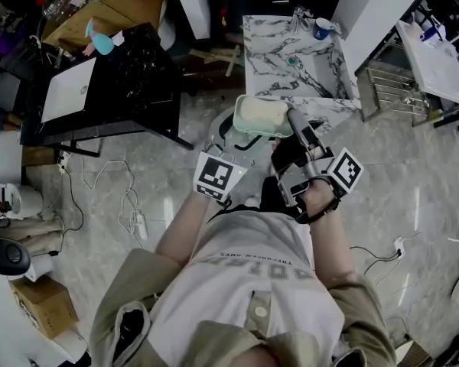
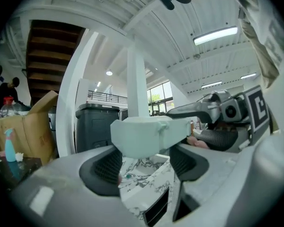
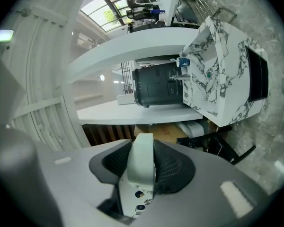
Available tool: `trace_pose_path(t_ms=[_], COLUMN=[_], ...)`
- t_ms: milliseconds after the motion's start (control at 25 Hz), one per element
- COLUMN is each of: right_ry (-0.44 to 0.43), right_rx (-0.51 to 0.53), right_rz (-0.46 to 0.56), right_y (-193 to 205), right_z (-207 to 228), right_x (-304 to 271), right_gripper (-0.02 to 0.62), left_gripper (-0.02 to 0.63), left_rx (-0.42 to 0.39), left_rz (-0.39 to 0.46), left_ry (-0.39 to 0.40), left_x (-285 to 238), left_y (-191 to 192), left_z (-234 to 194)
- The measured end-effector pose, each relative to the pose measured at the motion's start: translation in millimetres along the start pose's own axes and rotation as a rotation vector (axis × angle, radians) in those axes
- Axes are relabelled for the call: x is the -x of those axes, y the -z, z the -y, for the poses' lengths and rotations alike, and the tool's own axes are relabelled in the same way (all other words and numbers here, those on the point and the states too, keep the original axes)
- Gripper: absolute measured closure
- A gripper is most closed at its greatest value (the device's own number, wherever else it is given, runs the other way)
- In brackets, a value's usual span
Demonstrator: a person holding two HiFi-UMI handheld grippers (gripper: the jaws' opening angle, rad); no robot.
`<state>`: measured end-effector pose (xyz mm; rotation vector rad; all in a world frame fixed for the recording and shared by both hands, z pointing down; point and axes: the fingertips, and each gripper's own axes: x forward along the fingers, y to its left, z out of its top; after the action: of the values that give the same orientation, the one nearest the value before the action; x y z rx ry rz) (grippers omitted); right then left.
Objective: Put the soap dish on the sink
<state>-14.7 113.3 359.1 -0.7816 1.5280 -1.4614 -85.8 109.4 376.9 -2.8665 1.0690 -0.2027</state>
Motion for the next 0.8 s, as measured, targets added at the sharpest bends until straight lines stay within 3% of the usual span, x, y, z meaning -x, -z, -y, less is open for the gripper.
trace_pose_path(t_ms=[320,640,800], right_ry=[-0.002,-0.053,-0.063], right_rx=[-0.019,-0.038,-0.055], right_rz=[0.007,-0.025,-0.050], right_y=[-28.6,-53.6,-63.5], right_z=[7.4,1.2,0.6], right_x=[-13.2,-41.6,-58.0], right_gripper=[0.448,0.449,0.448], left_gripper=[0.272,0.259,0.245], left_rx=[0.172,0.236,0.310], left_rz=[-0.019,-0.007,0.027], left_ry=[0.159,0.192,0.229], left_x=[-15.6,-24.9,-34.9], left_y=[1.9,-4.4,-14.8], left_z=[5.5,-18.6,-24.2])
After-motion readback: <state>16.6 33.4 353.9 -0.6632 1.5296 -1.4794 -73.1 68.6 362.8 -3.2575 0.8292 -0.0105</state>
